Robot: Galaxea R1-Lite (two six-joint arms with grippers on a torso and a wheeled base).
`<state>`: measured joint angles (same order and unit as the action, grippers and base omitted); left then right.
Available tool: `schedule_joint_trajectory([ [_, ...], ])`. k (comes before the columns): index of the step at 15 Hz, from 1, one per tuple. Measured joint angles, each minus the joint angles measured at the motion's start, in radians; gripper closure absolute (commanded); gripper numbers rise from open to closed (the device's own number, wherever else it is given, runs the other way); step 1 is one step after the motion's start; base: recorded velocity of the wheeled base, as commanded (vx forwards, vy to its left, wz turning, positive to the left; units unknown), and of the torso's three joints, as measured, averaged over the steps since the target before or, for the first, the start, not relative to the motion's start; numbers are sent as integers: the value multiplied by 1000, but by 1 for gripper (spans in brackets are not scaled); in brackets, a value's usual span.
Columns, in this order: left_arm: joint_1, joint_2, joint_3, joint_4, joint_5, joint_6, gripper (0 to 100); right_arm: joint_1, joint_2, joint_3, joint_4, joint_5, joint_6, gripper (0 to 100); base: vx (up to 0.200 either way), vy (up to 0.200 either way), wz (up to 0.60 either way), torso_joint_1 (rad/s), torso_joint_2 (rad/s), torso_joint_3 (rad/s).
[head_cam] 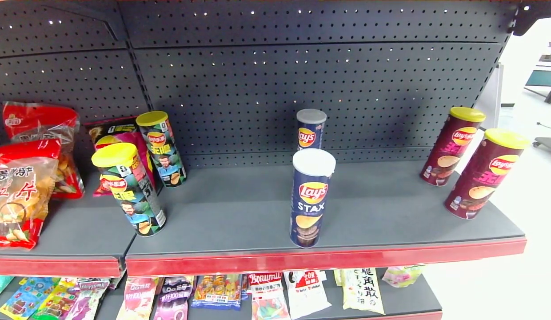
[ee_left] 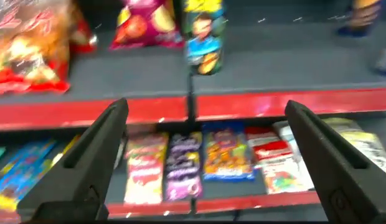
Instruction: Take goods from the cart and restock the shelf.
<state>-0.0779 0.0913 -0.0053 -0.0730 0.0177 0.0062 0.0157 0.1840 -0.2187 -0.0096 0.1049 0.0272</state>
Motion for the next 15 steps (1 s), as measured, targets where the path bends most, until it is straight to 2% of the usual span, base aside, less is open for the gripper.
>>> schedule_joint_trajectory([
  [1, 0, 0, -1, -7, -50, -1, 0, 4, 58, -27, -2, 18, -18, 0, 0, 0, 0, 0, 0, 0],
  [2, 0, 0, 0, 41, -63, 1, 0, 6, 101, -30, -3, 46, -43, 0, 0, 0, 0, 0, 0, 0],
  [3, 2, 0, 1, 98, -56, 2, 0, 10, 125, -16, -4, 73, -60, 0, 0, 0, 0, 0, 0, 0],
  [5, 5, 1, 0, 87, -52, 12, 0, 12, 133, 20, -3, 90, -75, 0, 0, 0, 0, 0, 0, 0],
  [8, 6, 1, 2, 83, -51, 9, 0, 10, 108, 59, 1, 86, -75, 0, 0, 0, 0, 0, 0, 0],
  [15, 6, 1, 3, 82, -51, 12, 0, 0, -84, 186, 5, 79, -76, 0, 0, 0, 0, 0, 0, 0],
])
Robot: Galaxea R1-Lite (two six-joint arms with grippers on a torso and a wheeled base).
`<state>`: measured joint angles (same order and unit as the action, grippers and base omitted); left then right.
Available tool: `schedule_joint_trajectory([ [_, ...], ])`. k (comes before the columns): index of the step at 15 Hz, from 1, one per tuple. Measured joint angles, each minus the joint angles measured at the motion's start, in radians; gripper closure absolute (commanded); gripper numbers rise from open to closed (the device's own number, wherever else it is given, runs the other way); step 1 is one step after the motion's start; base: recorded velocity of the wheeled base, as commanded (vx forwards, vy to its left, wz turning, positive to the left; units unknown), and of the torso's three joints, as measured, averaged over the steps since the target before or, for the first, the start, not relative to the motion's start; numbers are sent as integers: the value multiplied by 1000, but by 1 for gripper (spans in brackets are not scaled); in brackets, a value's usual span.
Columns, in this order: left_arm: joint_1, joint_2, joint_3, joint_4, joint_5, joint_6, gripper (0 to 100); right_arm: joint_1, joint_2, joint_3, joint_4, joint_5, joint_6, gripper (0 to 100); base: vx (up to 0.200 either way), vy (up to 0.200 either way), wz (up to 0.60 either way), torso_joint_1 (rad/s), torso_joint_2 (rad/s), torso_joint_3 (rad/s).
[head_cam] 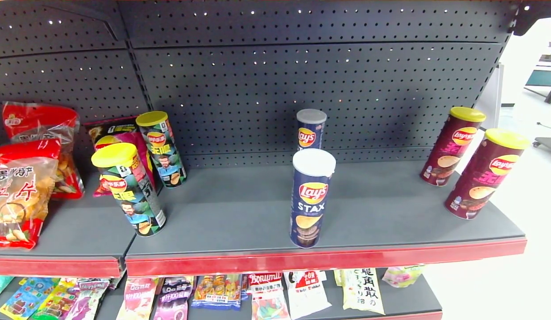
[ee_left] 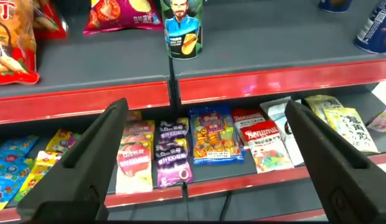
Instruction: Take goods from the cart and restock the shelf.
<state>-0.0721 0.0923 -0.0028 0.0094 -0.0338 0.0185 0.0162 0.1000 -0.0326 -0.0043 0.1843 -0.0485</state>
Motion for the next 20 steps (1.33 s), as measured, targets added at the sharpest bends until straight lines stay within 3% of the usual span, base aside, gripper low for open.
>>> schedule_joint_trajectory([
  [6, 0, 0, 0, 0, 0, 0, 0, -15, -83, 11, -5, -23, 4, 0, 0, 0, 0, 0, 0, 0],
  [10, 0, 0, 0, 0, 0, 0, 0, -16, -96, 27, -1, -155, 31, 0, 0, 0, 0, 0, 0, 0],
  [20, 0, 1, 0, 0, 0, 0, 0, -15, -99, 33, 1, -165, 55, 0, 0, 0, 0, 0, 0, 0],
])
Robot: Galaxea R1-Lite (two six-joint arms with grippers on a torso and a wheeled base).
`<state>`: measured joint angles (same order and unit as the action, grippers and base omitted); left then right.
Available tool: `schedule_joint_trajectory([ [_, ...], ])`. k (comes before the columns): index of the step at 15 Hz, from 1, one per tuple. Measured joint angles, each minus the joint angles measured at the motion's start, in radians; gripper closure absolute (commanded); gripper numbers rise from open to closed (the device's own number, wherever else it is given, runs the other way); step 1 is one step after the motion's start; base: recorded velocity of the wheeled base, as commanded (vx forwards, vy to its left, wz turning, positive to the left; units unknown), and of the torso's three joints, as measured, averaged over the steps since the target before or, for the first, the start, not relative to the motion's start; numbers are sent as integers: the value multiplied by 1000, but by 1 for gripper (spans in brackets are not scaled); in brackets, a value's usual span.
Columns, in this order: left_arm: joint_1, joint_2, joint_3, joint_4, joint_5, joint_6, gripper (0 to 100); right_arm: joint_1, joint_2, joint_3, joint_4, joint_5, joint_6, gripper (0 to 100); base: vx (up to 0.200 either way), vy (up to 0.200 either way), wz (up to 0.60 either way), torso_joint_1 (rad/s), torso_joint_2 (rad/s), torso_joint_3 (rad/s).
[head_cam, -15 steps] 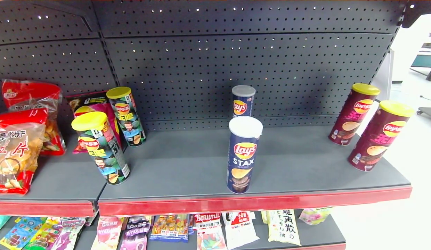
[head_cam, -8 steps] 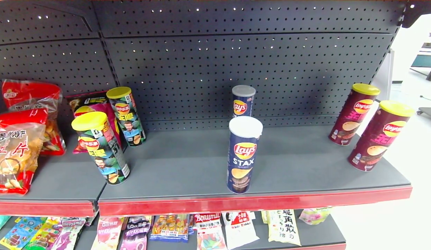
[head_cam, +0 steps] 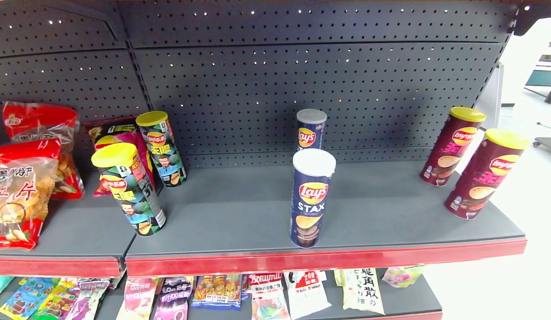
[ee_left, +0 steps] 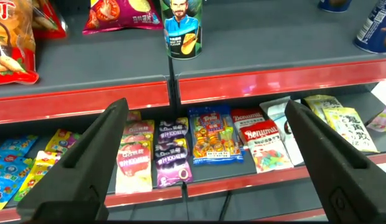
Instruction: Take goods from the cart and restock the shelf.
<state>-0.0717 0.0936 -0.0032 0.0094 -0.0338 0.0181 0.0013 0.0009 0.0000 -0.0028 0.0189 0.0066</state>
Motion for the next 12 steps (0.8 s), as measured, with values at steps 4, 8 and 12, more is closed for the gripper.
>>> schedule_joint_trajectory([
  [4, 0, 0, 0, 0, -1, -1, 0, 0, 0, 0, 0, -4, -5, 0, 0, 0, 0, 0, 0, 0],
  [8, 0, 0, 0, 0, -1, 0, 0, 0, 0, 0, 0, -5, 0, 0, 0, 0, 0, 0, 0, 0],
  [12, 0, 1, 0, 0, -1, -1, 0, 0, 0, 0, 0, -6, 3, 0, 0, 0, 0, 0, 0, 0],
])
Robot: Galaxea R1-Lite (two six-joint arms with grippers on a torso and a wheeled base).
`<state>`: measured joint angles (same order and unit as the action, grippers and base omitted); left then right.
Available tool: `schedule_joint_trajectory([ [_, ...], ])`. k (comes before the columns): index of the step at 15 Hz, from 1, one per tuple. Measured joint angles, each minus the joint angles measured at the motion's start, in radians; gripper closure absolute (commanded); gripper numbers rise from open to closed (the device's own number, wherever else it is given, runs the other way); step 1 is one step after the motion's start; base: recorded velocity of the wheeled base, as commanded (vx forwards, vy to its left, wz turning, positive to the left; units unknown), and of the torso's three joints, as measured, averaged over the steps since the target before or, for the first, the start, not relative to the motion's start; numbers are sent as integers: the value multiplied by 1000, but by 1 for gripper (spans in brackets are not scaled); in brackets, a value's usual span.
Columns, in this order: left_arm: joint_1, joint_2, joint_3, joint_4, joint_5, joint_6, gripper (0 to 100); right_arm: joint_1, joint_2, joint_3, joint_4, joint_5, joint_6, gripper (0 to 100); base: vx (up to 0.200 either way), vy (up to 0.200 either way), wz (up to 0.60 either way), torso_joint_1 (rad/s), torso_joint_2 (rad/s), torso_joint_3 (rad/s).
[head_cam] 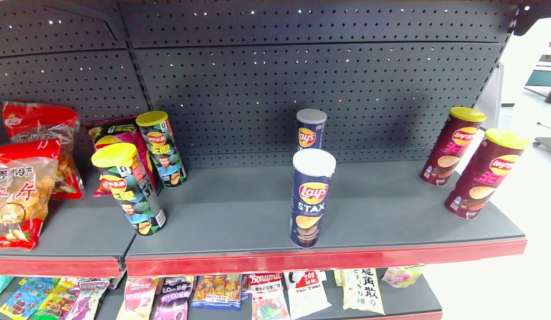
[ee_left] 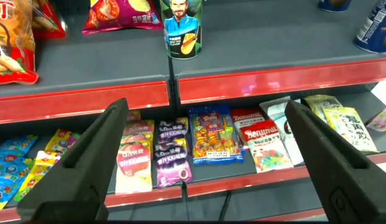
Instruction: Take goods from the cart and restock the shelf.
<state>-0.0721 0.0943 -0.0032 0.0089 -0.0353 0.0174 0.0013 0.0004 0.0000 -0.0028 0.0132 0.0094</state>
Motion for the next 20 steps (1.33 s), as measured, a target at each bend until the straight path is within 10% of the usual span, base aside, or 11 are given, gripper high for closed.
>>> schedule_joint_trajectory([
  [20, -44, 5, 0, 0, -2, 4, 0, -1, 0, 0, -1, -6, 5, 0, 0, 0, -180, 1, 1, 0],
])
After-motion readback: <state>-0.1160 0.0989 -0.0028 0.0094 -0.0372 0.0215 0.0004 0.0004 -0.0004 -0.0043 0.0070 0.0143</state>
